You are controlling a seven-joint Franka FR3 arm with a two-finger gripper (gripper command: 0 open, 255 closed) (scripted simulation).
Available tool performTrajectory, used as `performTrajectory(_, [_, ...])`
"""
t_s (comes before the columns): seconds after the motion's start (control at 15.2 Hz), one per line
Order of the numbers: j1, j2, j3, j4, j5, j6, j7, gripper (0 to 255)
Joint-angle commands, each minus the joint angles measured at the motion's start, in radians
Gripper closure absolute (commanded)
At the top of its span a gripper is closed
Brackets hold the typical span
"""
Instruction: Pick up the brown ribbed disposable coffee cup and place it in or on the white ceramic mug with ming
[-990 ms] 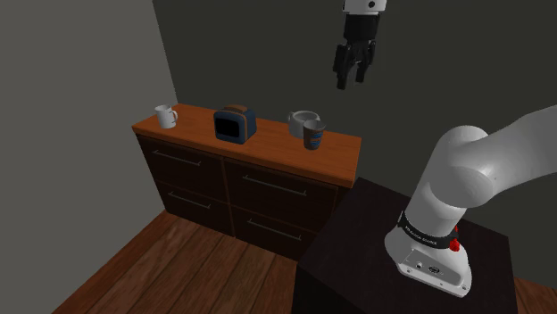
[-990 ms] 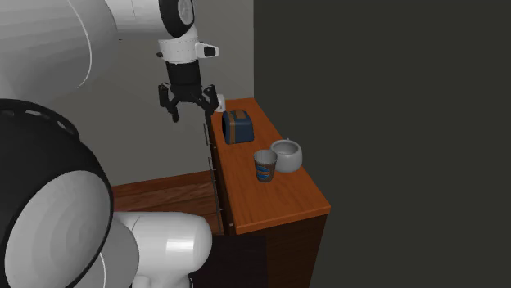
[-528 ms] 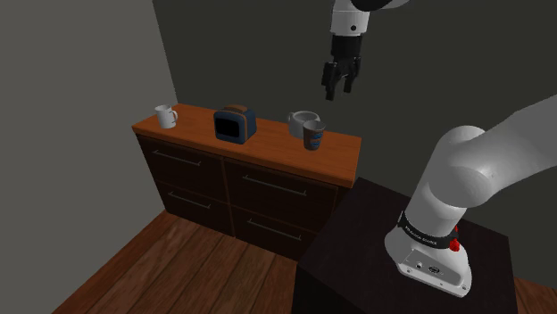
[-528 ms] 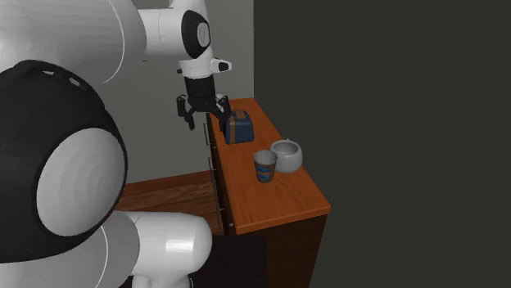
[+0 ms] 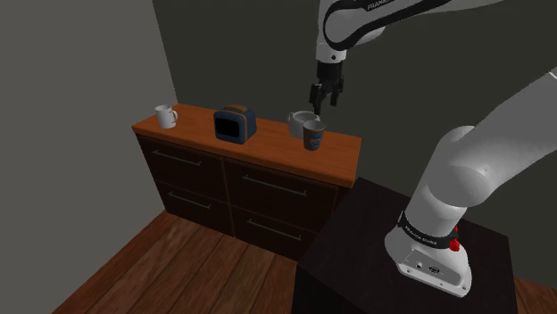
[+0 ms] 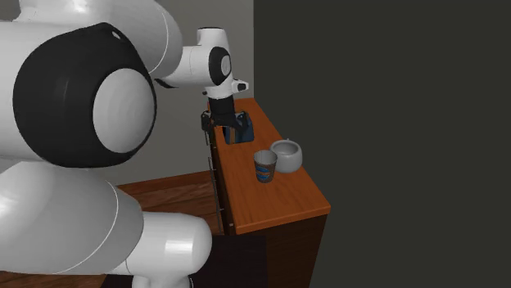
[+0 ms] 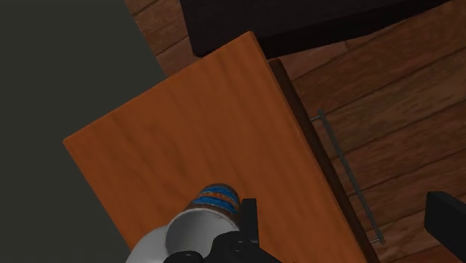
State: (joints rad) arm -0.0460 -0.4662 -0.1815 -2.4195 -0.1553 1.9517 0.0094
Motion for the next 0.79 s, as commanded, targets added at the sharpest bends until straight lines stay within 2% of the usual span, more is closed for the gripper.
performTrajectory(0.0, [0.0,0.071,-0.01,0.019,-0.006,0.057,-0.006,0])
performTrajectory(0.73, [-0.025,0.479,-0.078,0.173,0.003,0.329,-0.084,0])
